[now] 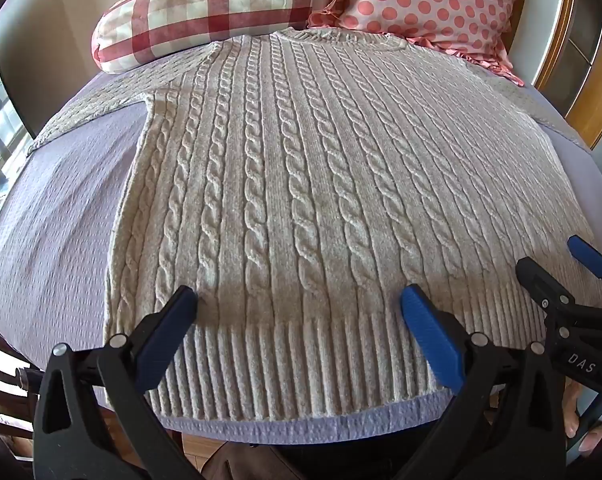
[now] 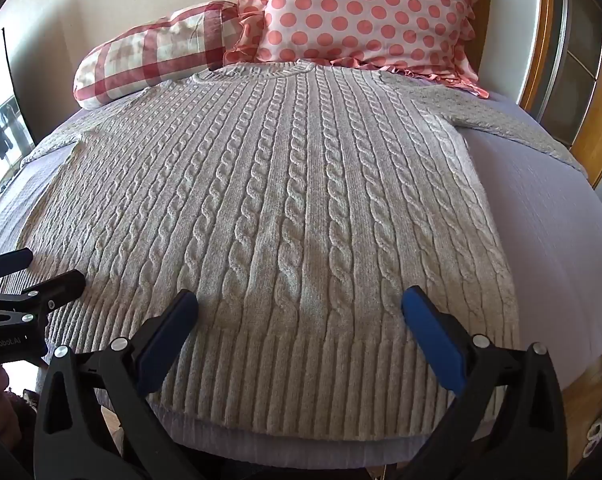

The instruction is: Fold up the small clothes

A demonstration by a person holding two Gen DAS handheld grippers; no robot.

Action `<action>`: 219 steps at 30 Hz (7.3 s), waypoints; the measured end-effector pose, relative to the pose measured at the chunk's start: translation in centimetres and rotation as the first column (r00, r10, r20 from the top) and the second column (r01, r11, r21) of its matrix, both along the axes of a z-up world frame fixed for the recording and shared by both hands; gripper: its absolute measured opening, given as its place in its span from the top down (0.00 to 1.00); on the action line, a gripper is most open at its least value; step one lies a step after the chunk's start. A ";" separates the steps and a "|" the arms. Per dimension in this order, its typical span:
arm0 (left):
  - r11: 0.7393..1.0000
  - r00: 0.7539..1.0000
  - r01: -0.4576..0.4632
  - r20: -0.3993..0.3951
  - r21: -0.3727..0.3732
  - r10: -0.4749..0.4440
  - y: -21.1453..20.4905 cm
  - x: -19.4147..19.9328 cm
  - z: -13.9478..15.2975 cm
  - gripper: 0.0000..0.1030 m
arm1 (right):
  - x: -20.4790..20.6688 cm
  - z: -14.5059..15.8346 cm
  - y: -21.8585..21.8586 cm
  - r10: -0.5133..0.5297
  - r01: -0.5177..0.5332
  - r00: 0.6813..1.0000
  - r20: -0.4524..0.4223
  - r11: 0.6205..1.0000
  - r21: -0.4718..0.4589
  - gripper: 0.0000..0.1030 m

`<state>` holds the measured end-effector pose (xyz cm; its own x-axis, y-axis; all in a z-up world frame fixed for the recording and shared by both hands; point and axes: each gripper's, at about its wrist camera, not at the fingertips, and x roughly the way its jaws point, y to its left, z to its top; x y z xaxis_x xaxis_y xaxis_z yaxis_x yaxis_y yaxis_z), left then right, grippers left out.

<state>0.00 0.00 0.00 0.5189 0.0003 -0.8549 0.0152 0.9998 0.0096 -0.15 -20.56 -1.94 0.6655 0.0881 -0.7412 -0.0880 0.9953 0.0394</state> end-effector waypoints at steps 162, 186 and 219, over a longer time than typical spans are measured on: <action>0.411 0.630 -0.628 -0.123 -0.661 0.766 47.4 16.7 -0.5 0.84 | 18.7 9.8 -5.9 0.100 -0.191 0.971 0.217 0.868 0.458 0.31; 0.932 0.894 0.355 0.262 0.081 -0.363 -1.5 17.6 6.5 0.76 | 23.6 5.5 -11.8 0.012 -0.006 1.000 -0.008 0.843 0.539 0.44; 0.925 0.984 0.168 0.119 -0.342 -0.135 13.8 0.2 2.0 0.38 | 7.8 1.3 -16.6 -0.112 0.138 0.990 -0.088 0.906 0.400 0.53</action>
